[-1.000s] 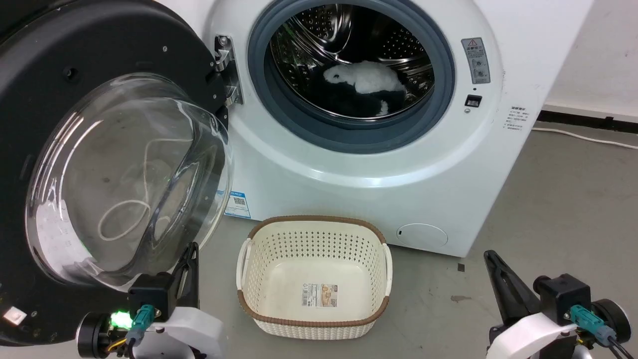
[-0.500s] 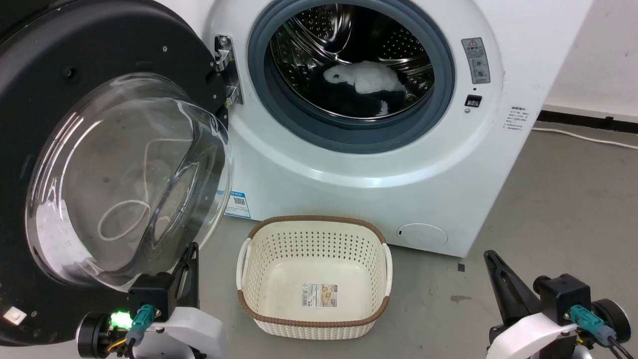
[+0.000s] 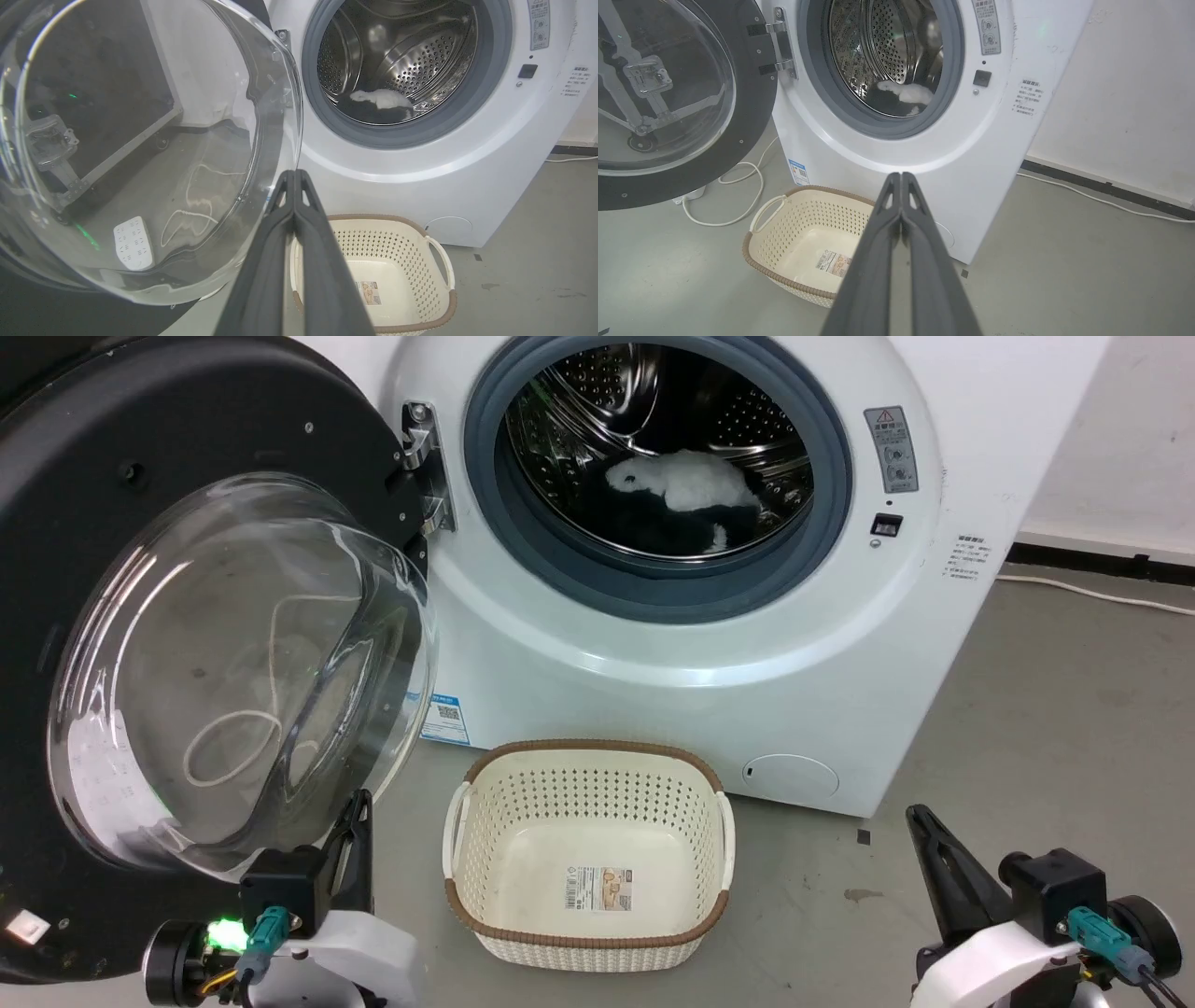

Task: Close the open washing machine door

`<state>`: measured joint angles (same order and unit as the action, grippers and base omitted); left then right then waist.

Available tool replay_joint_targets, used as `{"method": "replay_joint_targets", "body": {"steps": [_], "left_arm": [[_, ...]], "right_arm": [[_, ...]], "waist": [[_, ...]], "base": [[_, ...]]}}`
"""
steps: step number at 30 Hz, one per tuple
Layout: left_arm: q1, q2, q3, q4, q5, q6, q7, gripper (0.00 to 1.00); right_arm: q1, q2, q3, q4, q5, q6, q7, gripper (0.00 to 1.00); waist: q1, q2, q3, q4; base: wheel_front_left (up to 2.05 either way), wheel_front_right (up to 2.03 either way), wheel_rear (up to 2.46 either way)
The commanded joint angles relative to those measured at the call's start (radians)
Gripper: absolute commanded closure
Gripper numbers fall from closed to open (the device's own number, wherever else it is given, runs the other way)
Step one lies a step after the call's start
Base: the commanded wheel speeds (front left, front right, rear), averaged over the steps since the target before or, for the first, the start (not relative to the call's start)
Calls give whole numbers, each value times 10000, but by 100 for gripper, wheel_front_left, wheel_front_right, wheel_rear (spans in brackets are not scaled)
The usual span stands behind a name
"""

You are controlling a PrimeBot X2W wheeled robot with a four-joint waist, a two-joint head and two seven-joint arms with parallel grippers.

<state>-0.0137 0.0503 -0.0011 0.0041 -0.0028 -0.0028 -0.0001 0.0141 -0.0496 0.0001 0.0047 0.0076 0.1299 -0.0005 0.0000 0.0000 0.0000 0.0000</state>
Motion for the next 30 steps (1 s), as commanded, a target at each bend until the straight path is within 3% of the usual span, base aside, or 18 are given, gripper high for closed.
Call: {"method": "replay_joint_targets", "body": {"steps": [1,30], "left_arm": [[137,-1,11,-41,28,28,1,100],[137,-1,11,-41,28,28,1,100]], "right_arm": [[-141,-6,-1,-47,-76,8,5,100],[-141,-6,-1,-47,-76,8,5,100]], "waist": [[0,0,0,0],[0,0,0,0]], "base": [[0,0,0],[0,0,0]]}}
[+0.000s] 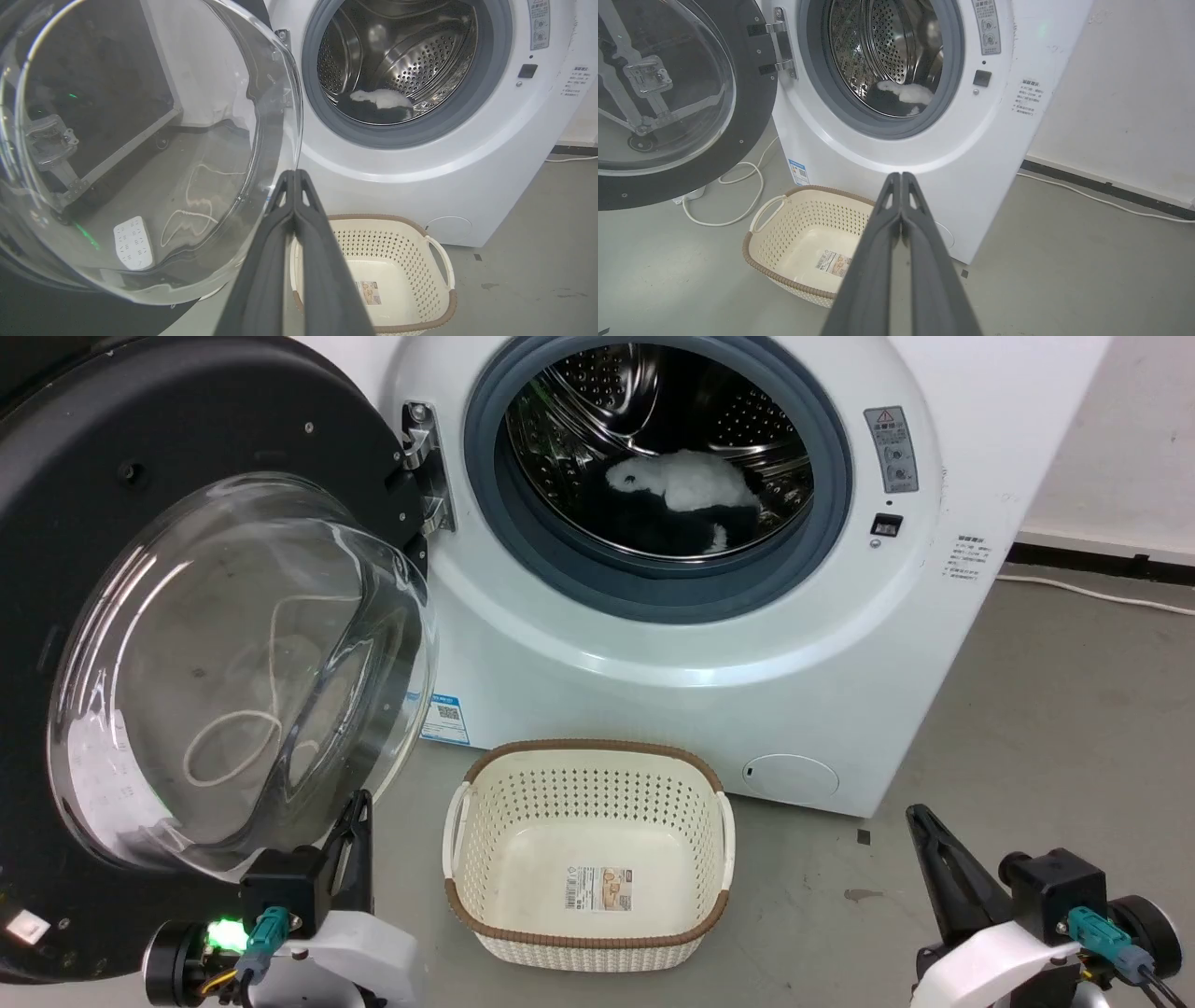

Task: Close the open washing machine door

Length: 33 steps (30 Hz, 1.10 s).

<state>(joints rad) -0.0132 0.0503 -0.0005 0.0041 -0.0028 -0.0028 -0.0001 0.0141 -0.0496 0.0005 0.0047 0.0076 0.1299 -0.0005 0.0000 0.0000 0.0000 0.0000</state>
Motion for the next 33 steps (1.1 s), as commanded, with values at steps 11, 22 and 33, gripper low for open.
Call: {"method": "replay_joint_targets", "body": {"steps": [11,22,33], "left_arm": [[56,1,-106,93,-219,1,-172,0],[98,4,-203,214,-451,-6,-384,0],[153,9,-298,311,-684,-41,-616,100]], "right_arm": [[79,0,75,76,232,-1,-176,0],[170,-1,125,108,492,0,-385,0],[272,-2,168,179,806,0,-615,0]], "waist": [[0,0,8,-3],[0,0,40,-15],[0,0,55,-29]], "base": [[0,0,0],[0,0,0],[0,0,0]]}}
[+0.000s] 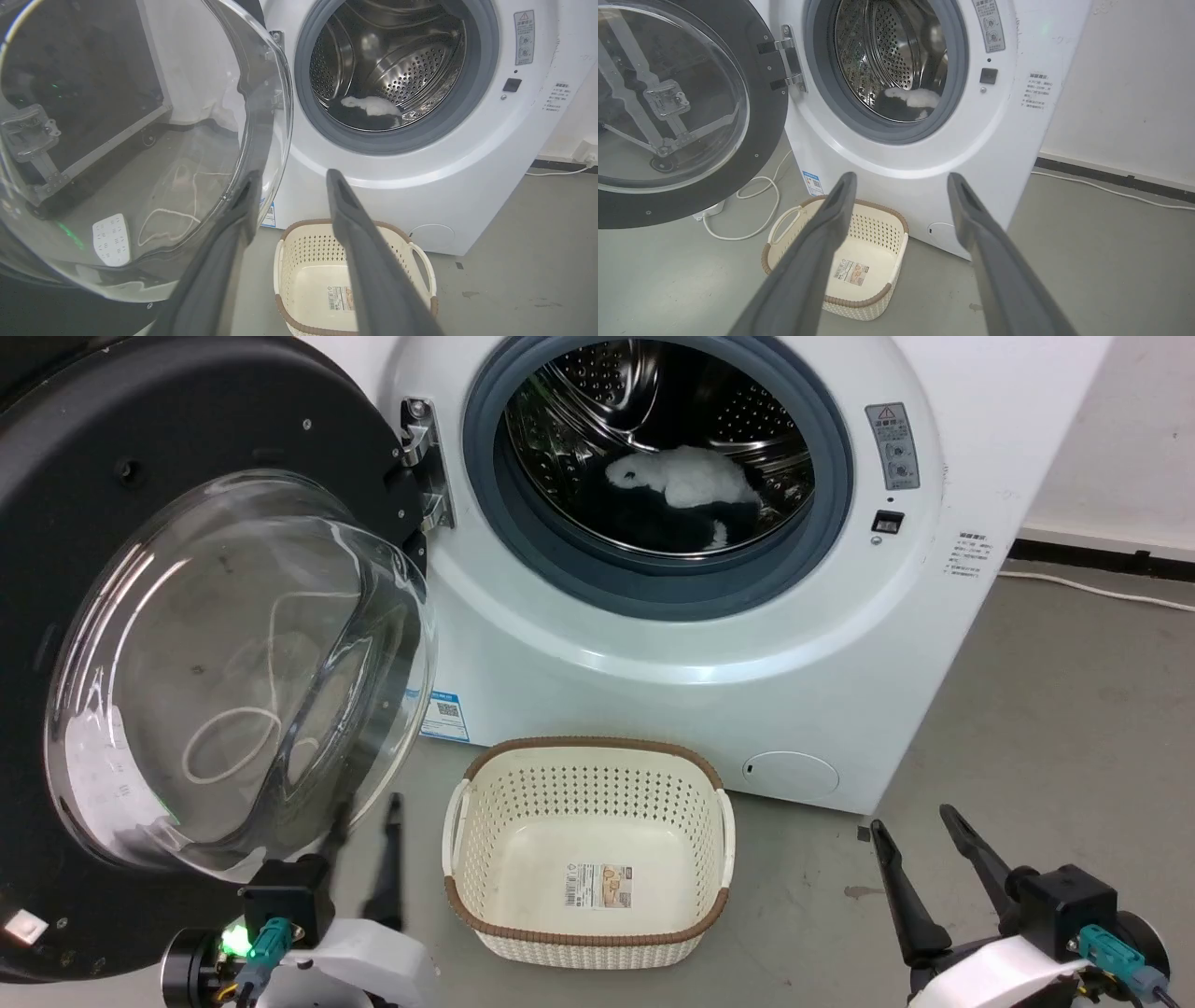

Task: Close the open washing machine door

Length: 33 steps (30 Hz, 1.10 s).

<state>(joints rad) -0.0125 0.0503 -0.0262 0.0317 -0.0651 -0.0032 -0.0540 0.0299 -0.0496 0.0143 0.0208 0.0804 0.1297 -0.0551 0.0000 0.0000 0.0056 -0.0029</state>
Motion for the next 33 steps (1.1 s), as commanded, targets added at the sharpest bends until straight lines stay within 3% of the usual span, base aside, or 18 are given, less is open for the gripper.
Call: {"method": "replay_joint_targets", "body": {"steps": [1,11,17,25,33], "left_arm": [[150,9,-49,24,-79,-48,-98,100],[42,1,220,-1366,-288,-230,-307,100],[-255,1,765,-2576,-741,22,-433,100],[-591,0,2295,-3315,-1160,302,-601,100],[-770,0,4278,-2796,-1372,32,-767,100]], "right_arm": [[125,-2,33,24,108,2,-90,0],[194,-2,34,68,424,3,-299,0],[230,-2,37,152,587,4,-424,0],[291,-3,18,283,775,4,-591,0],[310,-3,9,409,951,5,-758,0]], "waist": [[0,0,1,-2],[0,0,73,99],[0,0,99,348],[0,0,112,935],[0,0,171,1580]], "base": [[0,0,0],[0,0,0],[0,0,0],[0,0,0],[0,0,0]]}}
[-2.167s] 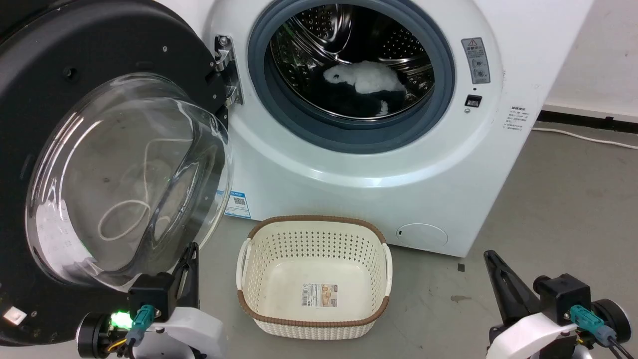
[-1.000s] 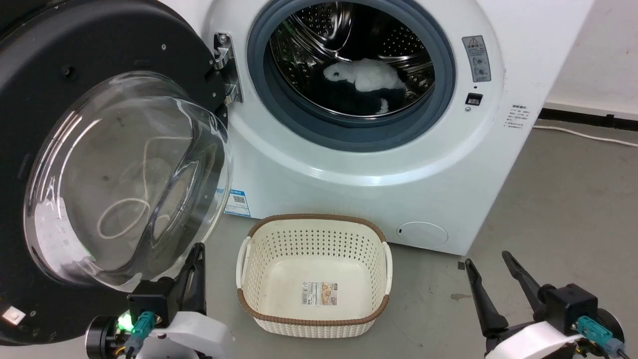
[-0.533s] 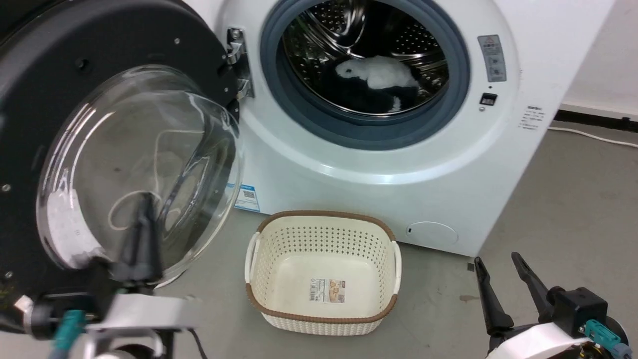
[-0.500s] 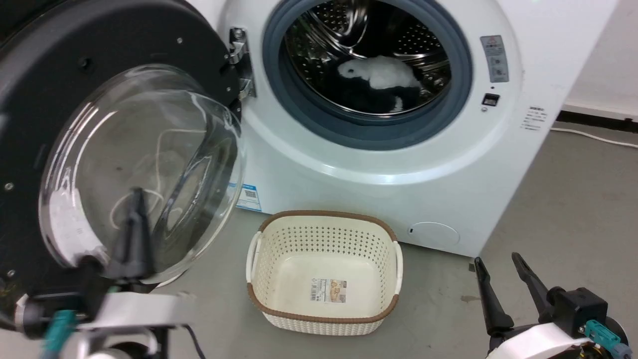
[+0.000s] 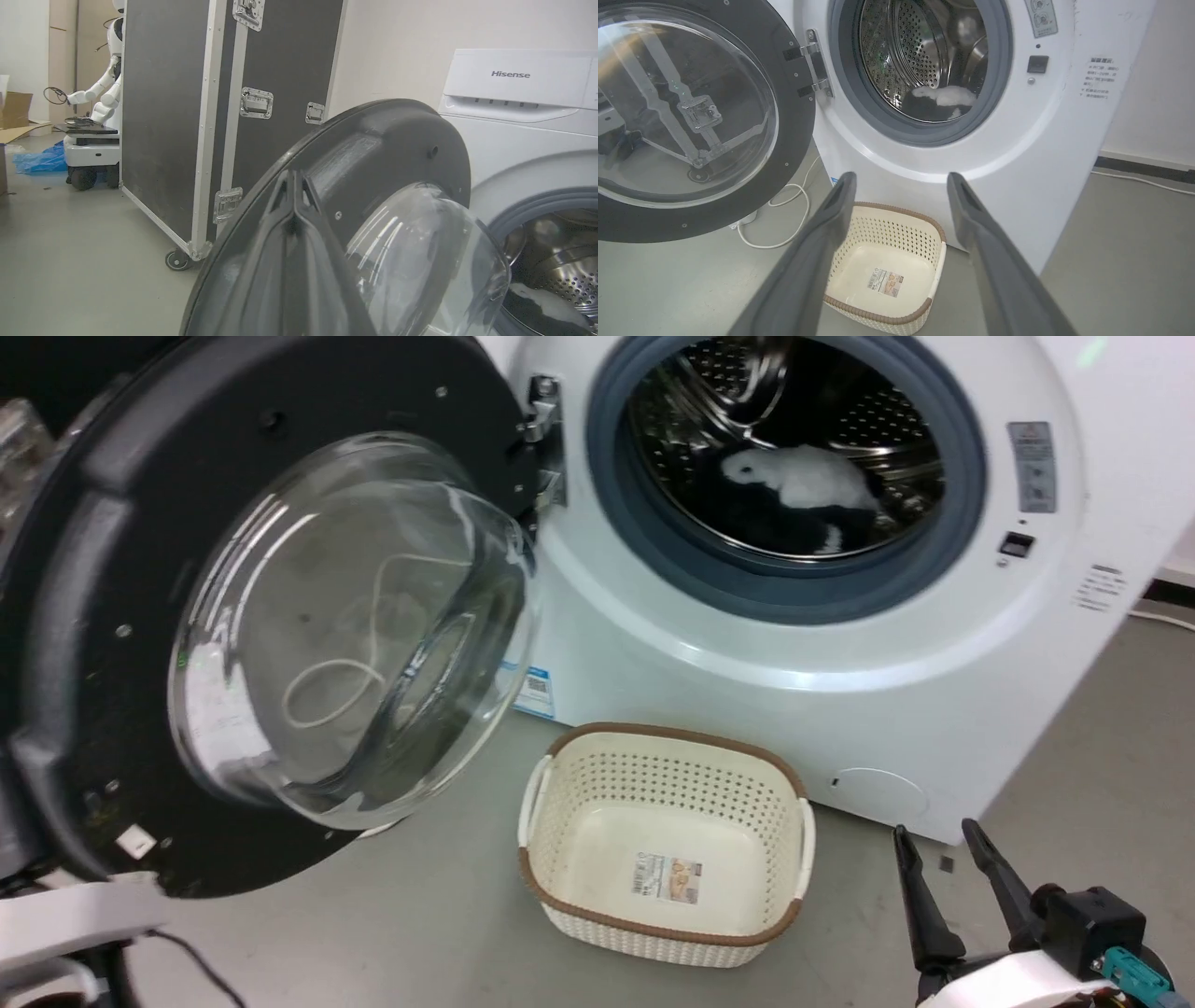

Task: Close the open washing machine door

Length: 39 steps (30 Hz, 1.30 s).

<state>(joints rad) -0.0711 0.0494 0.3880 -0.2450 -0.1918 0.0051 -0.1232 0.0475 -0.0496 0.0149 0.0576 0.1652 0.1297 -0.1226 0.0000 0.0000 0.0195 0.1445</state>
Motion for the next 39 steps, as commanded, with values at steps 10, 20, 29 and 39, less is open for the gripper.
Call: {"method": "replay_joint_targets", "body": {"steps": [10,20,29,39], "left_arm": [[-871,1589,1314,2458,-206,-534,43,100],[-1819,3636,357,5066,-444,-901,1190,100],[-1617,5265,-2164,5284,-3007,-1012,2186,100],[-991,7144,-5174,3687,-5745,-1105,2239,100]], "right_arm": [[19,-4,-32,173,259,6,-292,0],[-275,-4,-143,199,6,6,-500,0],[-322,-5,-131,304,136,7,-689,0],[-382,-5,-302,414,509,8,-877,0]], "waist": [[0,0,379,565],[0,0,1171,628],[0,0,1367,789],[0,0,1191,1142]], "base": [[0,0,0],[0,0,0],[0,0,0],[0,0,0]]}}
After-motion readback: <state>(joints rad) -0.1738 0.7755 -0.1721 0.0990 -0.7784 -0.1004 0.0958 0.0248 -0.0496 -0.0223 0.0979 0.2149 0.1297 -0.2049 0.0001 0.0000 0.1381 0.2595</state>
